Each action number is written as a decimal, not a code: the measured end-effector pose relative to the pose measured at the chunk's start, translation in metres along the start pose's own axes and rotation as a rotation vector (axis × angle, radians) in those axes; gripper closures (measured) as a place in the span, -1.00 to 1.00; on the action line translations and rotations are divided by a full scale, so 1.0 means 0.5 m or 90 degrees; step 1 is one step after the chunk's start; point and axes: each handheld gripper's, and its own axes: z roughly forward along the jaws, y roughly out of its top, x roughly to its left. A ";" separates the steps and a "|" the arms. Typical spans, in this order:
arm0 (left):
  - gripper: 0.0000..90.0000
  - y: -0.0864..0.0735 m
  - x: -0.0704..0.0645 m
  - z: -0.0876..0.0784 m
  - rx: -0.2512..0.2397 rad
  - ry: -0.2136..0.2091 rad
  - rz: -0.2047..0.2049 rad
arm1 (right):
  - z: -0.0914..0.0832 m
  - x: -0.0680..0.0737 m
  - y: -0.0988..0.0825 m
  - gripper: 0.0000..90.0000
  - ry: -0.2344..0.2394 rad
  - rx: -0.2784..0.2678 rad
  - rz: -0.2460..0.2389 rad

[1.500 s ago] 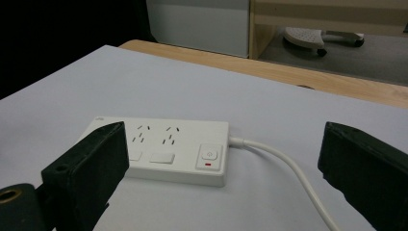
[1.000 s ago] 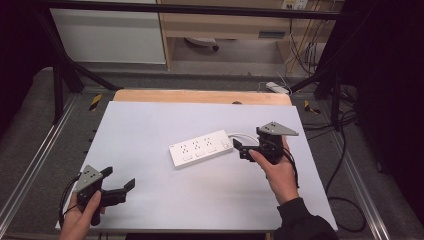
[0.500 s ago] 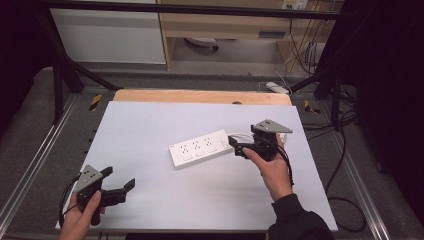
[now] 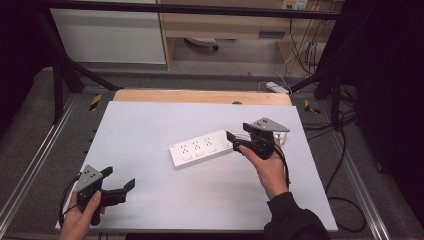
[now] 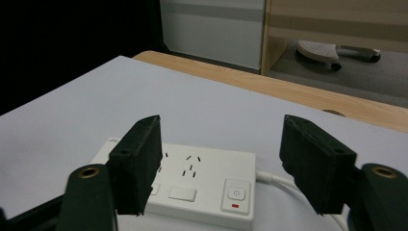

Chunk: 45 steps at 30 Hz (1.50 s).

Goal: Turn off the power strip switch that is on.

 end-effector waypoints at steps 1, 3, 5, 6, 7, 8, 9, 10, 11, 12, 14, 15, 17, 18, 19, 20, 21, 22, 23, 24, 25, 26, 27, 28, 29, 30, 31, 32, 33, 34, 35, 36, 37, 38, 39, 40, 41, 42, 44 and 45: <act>-0.87 0.000 0.000 0.000 0.000 0.000 0.000 | 0.000 0.001 0.000 -0.24 0.001 -0.001 0.001; -0.87 0.000 0.000 0.000 0.000 0.000 0.001 | 0.001 0.003 0.001 -0.16 0.005 -0.004 -0.003; -0.87 0.000 0.000 0.000 0.000 -0.001 0.001 | 0.003 0.006 0.002 -0.07 0.009 -0.005 -0.006; -0.87 0.000 0.000 0.000 0.001 -0.001 0.001 | 0.004 0.008 0.002 -0.03 0.008 -0.005 -0.009; -0.87 0.000 0.000 0.000 0.001 -0.001 0.001 | 0.005 0.009 0.002 0.02 0.007 -0.005 -0.013; -0.87 0.000 0.000 0.000 0.001 -0.001 0.001 | 0.006 0.010 0.002 0.06 0.007 -0.005 -0.013; -0.87 0.000 0.000 0.000 0.001 -0.001 0.001 | 0.007 0.012 0.002 0.10 0.008 -0.005 -0.014; -0.87 0.000 0.000 0.000 0.001 -0.001 0.001 | 0.009 0.013 0.001 0.14 0.009 -0.007 -0.015; -0.87 0.000 0.000 0.000 0.001 0.000 0.001 | 0.010 0.014 0.001 0.20 0.009 -0.006 -0.017; -0.87 0.000 0.000 0.000 0.001 0.000 0.001 | 0.011 0.015 0.001 0.24 0.008 -0.009 -0.019; -0.87 0.000 0.000 0.000 0.001 -0.001 0.001 | 0.012 0.017 0.001 0.35 0.009 -0.012 -0.021; -0.87 0.000 -0.001 0.000 0.001 -0.001 0.001 | 0.013 0.018 0.001 0.40 0.009 -0.018 -0.022; -0.87 0.000 -0.001 0.000 0.003 -0.001 0.001 | 0.014 0.021 0.002 0.49 0.011 -0.023 -0.024; -0.87 0.000 -0.001 0.000 0.003 0.000 0.002 | 0.015 0.022 0.002 0.53 0.011 -0.026 -0.024; -0.87 0.000 -0.001 0.000 0.003 0.000 0.003 | 0.015 0.022 0.002 0.56 0.010 -0.026 -0.025; -0.87 0.000 -0.001 0.001 0.004 0.000 0.003 | 0.016 0.023 0.002 0.59 0.010 -0.029 -0.025; -0.87 0.000 -0.001 0.001 0.004 0.000 0.003 | 0.017 0.023 0.002 0.62 0.010 -0.032 -0.024; -0.87 0.000 -0.001 0.001 0.004 0.000 0.003 | 0.017 0.023 0.002 0.66 0.010 -0.034 -0.024; -0.87 -0.001 -0.001 0.001 0.004 0.000 0.003 | 0.018 0.023 0.001 0.70 0.011 -0.037 -0.023; -0.87 -0.001 -0.001 0.001 0.004 0.000 0.003 | 0.019 0.023 0.001 0.73 0.012 -0.038 -0.022; -0.87 -0.001 -0.001 0.001 0.004 -0.001 0.003 | 0.020 0.024 0.001 0.76 0.013 -0.040 -0.023; -0.87 -0.001 -0.001 0.001 0.004 -0.001 0.002 | 0.021 0.025 0.001 0.78 0.014 -0.040 -0.023; -0.87 -0.001 -0.001 0.001 0.004 -0.001 0.002 | 0.023 0.026 0.001 0.80 0.015 -0.040 -0.024; -0.87 -0.001 -0.001 0.001 0.004 -0.001 0.003 | 0.025 0.028 0.001 0.83 0.015 -0.040 -0.025; -0.87 -0.001 -0.001 0.001 0.004 -0.001 0.002 | 0.027 0.029 0.000 0.85 0.017 -0.041 -0.026; -0.87 -0.001 -0.001 0.001 0.004 -0.001 0.003 | 0.029 0.031 0.000 0.87 0.017 -0.040 -0.028; -0.87 -0.001 -0.001 0.001 0.004 -0.001 0.003 | 0.031 0.033 0.000 0.89 0.019 -0.040 -0.027; -0.87 -0.001 -0.001 0.001 0.004 -0.001 0.003 | 0.033 0.035 0.000 0.90 0.021 -0.039 -0.026; -0.87 -0.001 -0.001 0.001 0.004 -0.001 0.002 | 0.035 0.037 -0.001 0.91 0.022 -0.039 -0.027; -0.87 -0.001 -0.001 0.001 0.004 -0.001 0.002 | 0.036 0.038 -0.001 0.92 0.024 -0.038 -0.029; -0.87 -0.001 -0.001 0.001 0.004 -0.001 0.003 | 0.038 0.040 -0.001 0.93 0.024 -0.039 -0.028; -0.87 -0.001 -0.001 0.001 0.004 -0.002 0.004 | 0.039 0.042 -0.001 0.94 0.027 -0.039 -0.027; -0.87 -0.001 -0.001 0.001 0.004 -0.002 0.003 | 0.040 0.043 0.000 0.95 0.029 -0.038 -0.026; -0.87 -0.001 -0.001 0.001 0.004 -0.002 0.003 | 0.042 0.044 0.000 0.95 0.030 -0.037 -0.025; -0.87 -0.001 -0.001 0.001 0.004 -0.002 0.004 | 0.043 0.045 0.000 0.97 0.031 -0.038 -0.026; -0.87 -0.001 -0.001 0.001 0.004 -0.002 0.004 | 0.045 0.045 0.000 0.98 0.032 -0.038 -0.026; -0.87 -0.001 -0.001 0.001 0.004 -0.002 0.004 | 0.046 0.047 0.000 0.99 0.033 -0.038 -0.024; -0.87 -0.001 -0.001 0.001 0.004 -0.002 0.004 | 0.048 0.048 0.000 0.99 0.033 -0.037 -0.025; -0.87 -0.001 -0.001 0.001 0.004 -0.002 0.004 | 0.051 0.051 0.000 1.00 0.035 -0.036 -0.026; -0.87 -0.001 -0.001 0.001 0.004 -0.002 0.004 | 0.052 0.053 0.000 1.00 0.036 -0.035 -0.027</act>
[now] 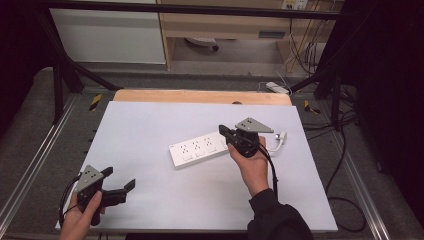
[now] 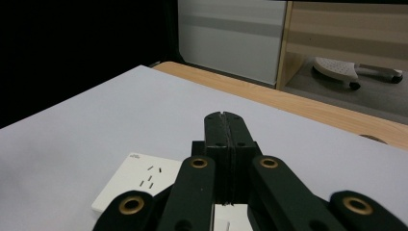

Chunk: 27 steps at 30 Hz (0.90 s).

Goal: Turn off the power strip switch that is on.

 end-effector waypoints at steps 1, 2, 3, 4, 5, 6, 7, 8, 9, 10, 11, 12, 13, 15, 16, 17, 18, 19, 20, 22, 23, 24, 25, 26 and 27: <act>-0.87 0.000 0.000 0.000 0.000 0.000 0.000 | 0.001 0.001 0.000 1.00 0.002 0.001 -0.001; -0.87 0.000 0.000 0.000 0.000 0.000 0.000 | 0.003 0.003 0.000 1.00 0.002 0.000 -0.001; -0.87 0.000 0.000 0.000 0.000 0.000 0.000 | 0.004 0.004 0.000 1.00 0.002 0.000 -0.001; -0.87 0.000 0.000 0.000 0.000 0.000 0.000 | 0.006 0.005 -0.001 1.00 0.002 0.001 -0.003; -0.87 0.000 0.000 0.000 0.000 0.000 -0.001 | 0.007 0.006 -0.001 1.00 -0.002 0.002 -0.005; -0.87 0.000 0.000 0.000 0.000 0.000 -0.001 | 0.008 0.007 -0.002 1.00 -0.003 0.003 -0.006; -0.87 0.000 0.000 0.000 0.000 0.000 0.000 | 0.009 0.008 -0.002 1.00 -0.005 0.005 -0.006; -0.87 0.000 0.000 0.000 0.000 0.000 0.000 | 0.011 0.008 -0.002 1.00 -0.005 0.004 -0.008; -0.87 0.000 0.000 0.000 0.000 0.000 0.000 | 0.012 0.009 -0.003 1.00 -0.006 0.004 -0.008; -0.87 0.000 0.000 0.000 0.000 0.000 -0.001 | 0.012 0.009 -0.003 1.00 -0.006 0.004 -0.008; -0.87 0.000 0.000 0.000 0.000 0.000 0.000 | 0.015 0.011 -0.004 1.00 -0.004 0.008 -0.009; -0.87 0.000 0.000 0.000 0.000 0.000 0.000 | 0.015 0.011 -0.004 1.00 -0.004 0.008 -0.009; -0.87 0.000 0.000 0.000 0.000 -0.001 0.000 | 0.018 0.015 -0.005 1.00 -0.003 0.012 -0.009; -0.87 0.000 0.000 0.000 0.000 -0.001 0.000 | 0.022 0.018 -0.006 1.00 -0.001 0.014 -0.012; -0.87 0.000 0.000 0.000 0.000 0.000 0.000 | 0.024 0.019 -0.006 1.00 0.001 0.014 -0.013; -0.87 0.000 0.000 0.000 0.000 0.000 0.000 | 0.025 0.021 -0.007 1.00 0.001 0.015 -0.011; -0.87 0.000 0.000 0.000 0.000 0.000 0.000 | 0.027 0.023 -0.008 1.00 0.002 0.016 -0.013; -0.87 0.000 0.000 0.000 0.000 0.000 0.000 | 0.029 0.024 -0.008 1.00 0.005 0.017 -0.013; -0.87 0.000 0.000 0.000 0.001 -0.001 0.001 | 0.031 0.026 -0.009 1.00 0.007 0.019 -0.015; -0.87 0.000 0.000 0.000 0.000 -0.001 0.001 | 0.033 0.028 -0.009 1.00 0.009 0.021 -0.015; -0.87 0.000 0.000 0.000 0.000 -0.001 0.001 | 0.037 0.032 -0.011 1.00 0.014 0.024 -0.017; -0.87 0.000 0.000 0.000 0.000 -0.001 0.000 | 0.037 0.032 -0.011 1.00 0.014 0.024 -0.017; -0.87 0.000 0.000 0.000 0.000 -0.001 0.000 | 0.041 0.035 -0.012 1.00 0.018 0.027 -0.020; -0.87 0.000 0.000 0.000 0.000 -0.001 0.000 | 0.043 0.037 -0.013 1.00 0.020 0.028 -0.021; -0.87 0.000 0.000 0.000 0.000 -0.001 0.000 | 0.043 0.037 -0.013 1.00 0.020 0.028 -0.021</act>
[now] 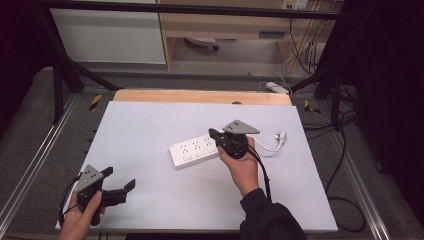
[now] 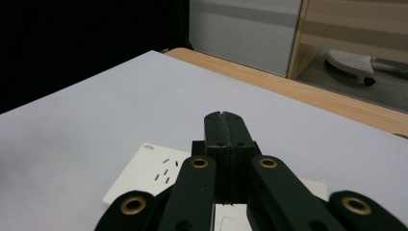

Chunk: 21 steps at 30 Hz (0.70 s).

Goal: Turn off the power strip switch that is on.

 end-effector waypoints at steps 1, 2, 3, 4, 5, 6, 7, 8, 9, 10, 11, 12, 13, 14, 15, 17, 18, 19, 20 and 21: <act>-0.87 0.000 0.000 0.000 0.000 0.000 0.001 | 0.003 0.003 -0.001 1.00 0.005 0.002 0.000; -0.87 0.000 0.000 0.000 0.001 0.000 0.001 | 0.004 0.004 -0.001 1.00 0.007 0.005 -0.002; -0.87 0.000 0.000 0.000 0.001 0.000 0.001 | 0.006 0.006 -0.002 1.00 0.009 0.005 -0.002; -0.87 0.000 0.000 0.000 0.000 0.000 0.001 | 0.006 0.006 -0.002 1.00 0.009 0.005 -0.002; -0.87 0.000 0.000 0.000 0.000 0.000 0.001 | 0.007 0.007 -0.002 1.00 0.010 0.008 -0.003; -0.87 0.000 0.000 0.000 0.000 0.000 0.001 | 0.010 0.010 -0.003 1.00 0.011 0.012 -0.007; -0.87 0.000 0.000 0.000 0.000 0.000 0.001 | 0.010 0.010 -0.003 1.00 0.011 0.012 -0.007; -0.87 0.000 0.000 0.000 0.000 0.000 0.001 | 0.013 0.012 -0.005 1.00 0.012 0.014 -0.011; -0.87 0.000 0.000 0.000 0.000 0.000 0.001 | 0.014 0.013 -0.006 1.00 0.011 0.016 -0.012; -0.87 0.000 0.000 0.000 0.000 0.000 0.001 | 0.014 0.013 -0.006 1.00 0.011 0.016 -0.012; -0.87 0.000 0.000 0.000 0.001 -0.001 0.001 | 0.016 0.014 -0.007 1.00 0.012 0.017 -0.012; -0.87 0.000 0.000 0.001 0.001 -0.001 0.001 | 0.019 0.016 -0.008 1.00 0.013 0.019 -0.014; -0.87 0.000 -0.001 0.001 0.002 -0.002 0.001 | 0.020 0.016 -0.008 1.00 0.015 0.020 -0.014; -0.87 0.000 -0.001 0.001 0.002 -0.002 0.001 | 0.021 0.018 -0.009 1.00 0.015 0.021 -0.014; -0.87 0.000 -0.001 0.001 0.002 -0.002 0.001 | 0.021 0.018 -0.009 1.00 0.015 0.021 -0.014; -0.87 0.000 -0.001 0.001 0.002 -0.002 0.000 | 0.026 0.021 -0.011 1.00 0.018 0.024 -0.018; -0.87 0.000 -0.001 0.001 0.002 -0.002 0.000 | 0.026 0.021 -0.011 1.00 0.018 0.024 -0.018; -0.87 0.000 0.000 0.001 0.002 -0.002 0.000 | 0.029 0.024 -0.013 1.00 0.020 0.027 -0.019; -0.87 0.000 0.000 0.001 0.002 -0.002 0.000 | 0.030 0.025 -0.014 1.00 0.020 0.029 -0.019; -0.87 0.000 -0.001 0.001 0.002 -0.002 0.000 | 0.030 0.025 -0.014 1.00 0.020 0.029 -0.019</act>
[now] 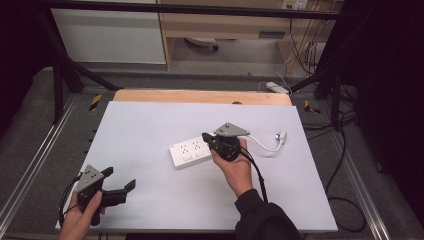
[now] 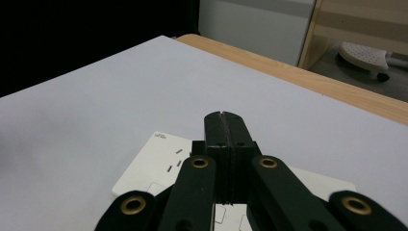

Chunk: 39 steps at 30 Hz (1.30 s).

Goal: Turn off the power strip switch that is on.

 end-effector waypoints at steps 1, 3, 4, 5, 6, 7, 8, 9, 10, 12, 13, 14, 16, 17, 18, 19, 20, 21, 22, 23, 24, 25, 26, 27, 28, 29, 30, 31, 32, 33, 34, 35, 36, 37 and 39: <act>-0.87 0.000 0.000 0.000 0.000 0.000 0.000 | 0.003 0.002 -0.002 1.00 0.002 0.001 -0.001; -0.87 0.000 0.000 0.000 0.001 0.000 0.001 | 0.005 0.004 -0.003 1.00 0.004 0.005 -0.002; -0.87 0.000 0.000 0.000 0.001 0.001 0.001 | 0.006 0.005 -0.003 1.00 0.005 0.007 -0.003; -0.87 0.000 0.000 0.000 0.001 0.001 0.001 | 0.007 0.006 -0.004 1.00 0.006 0.008 -0.005; -0.87 0.000 0.000 0.000 0.001 0.001 0.001 | 0.008 0.007 -0.004 1.00 0.007 0.009 -0.006; -0.87 0.000 0.000 0.000 0.001 0.001 0.001 | 0.009 0.008 -0.005 1.00 0.008 0.010 -0.006; -0.87 0.000 0.000 0.000 0.001 0.001 0.001 | 0.009 0.008 -0.005 1.00 0.008 0.010 -0.006; -0.87 0.000 0.000 0.000 0.001 0.001 0.001 | 0.010 0.009 -0.006 1.00 0.008 0.011 -0.006; -0.87 0.000 0.000 0.000 0.001 0.000 0.000 | 0.013 0.010 -0.008 1.00 0.008 0.014 -0.008; -0.87 0.000 0.000 0.000 0.001 0.000 0.000 | 0.014 0.011 -0.009 1.00 0.009 0.016 -0.008; -0.87 0.000 0.000 0.000 0.002 0.000 0.000 | 0.016 0.012 -0.010 1.00 0.010 0.018 -0.006; -0.87 0.000 0.000 0.000 0.002 0.000 0.000 | 0.017 0.013 -0.011 1.00 0.010 0.017 -0.007; -0.87 0.000 0.000 0.000 0.003 0.000 0.002 | 0.019 0.014 -0.013 1.00 0.012 0.021 -0.006; -0.87 0.000 0.000 0.001 0.003 0.000 0.002 | 0.019 0.014 -0.013 1.00 0.012 0.021 -0.006; -0.87 0.000 0.000 0.001 0.003 0.000 0.002 | 0.020 0.015 -0.014 1.00 0.013 0.022 -0.006; -0.87 0.000 0.000 0.001 0.003 0.000 0.002 | 0.022 0.016 -0.015 1.00 0.014 0.025 -0.007; -0.87 0.000 0.000 0.001 0.003 0.000 0.002 | 0.024 0.017 -0.016 1.00 0.014 0.027 -0.008; -0.87 0.000 0.000 0.001 0.003 0.000 0.002 | 0.025 0.018 -0.017 1.00 0.016 0.028 -0.008; -0.87 0.000 0.000 0.001 0.003 0.000 0.002 | 0.026 0.019 -0.018 1.00 0.017 0.029 -0.007; -0.87 0.000 0.000 0.001 0.003 -0.001 0.002 | 0.027 0.020 -0.018 1.00 0.018 0.031 -0.008; -0.87 0.000 0.000 0.001 0.003 0.000 0.003 | 0.027 0.020 -0.018 1.00 0.018 0.031 -0.008; -0.87 0.000 0.000 0.001 0.003 -0.001 0.003 | 0.029 0.022 -0.020 1.00 0.020 0.034 -0.010; -0.87 0.000 0.000 0.001 0.003 -0.001 0.003 | 0.030 0.023 -0.021 1.00 0.021 0.035 -0.009; -0.87 0.000 0.001 0.000 0.003 0.000 0.002 | 0.032 0.024 -0.022 1.00 0.021 0.038 -0.011; -0.87 0.000 0.001 0.000 0.002 0.001 0.002 | 0.032 0.024 -0.022 1.00 0.021 0.038 -0.011; -0.87 0.000 0.002 0.000 0.002 0.002 0.001 | 0.035 0.024 -0.024 1.00 0.022 0.041 -0.011; -0.87 0.000 0.002 0.000 0.002 0.002 0.001 | 0.035 0.024 -0.024 1.00 0.022 0.041 -0.011; -0.87 0.000 0.002 0.000 0.002 0.002 0.001 | 0.036 0.025 -0.026 1.00 0.022 0.042 -0.012; -0.87 0.000 0.002 0.000 0.002 0.002 0.001 | 0.037 0.025 -0.026 1.00 0.023 0.045 -0.012; -0.87 0.000 0.002 0.000 0.002 0.002 0.002 | 0.039 0.026 -0.028 1.00 0.024 0.046 -0.012; -0.87 0.000 0.001 0.000 0.002 0.001 0.002 | 0.039 0.026 -0.028 1.00 0.024 0.046 -0.012; -0.87 0.000 0.001 0.000 0.001 0.000 0.002 | 0.040 0.026 -0.028 1.00 0.025 0.047 -0.012; -0.87 0.000 0.000 0.000 0.001 -0.002 0.002 | 0.042 0.026 -0.030 1.00 0.024 0.048 -0.012; -0.87 0.000 0.000 0.000 0.001 -0.002 0.002 | 0.042 0.026 -0.030 1.00 0.024 0.048 -0.012; -0.87 0.000 0.001 0.000 0.001 0.000 0.002 | 0.044 0.026 -0.033 1.00 0.025 0.050 -0.007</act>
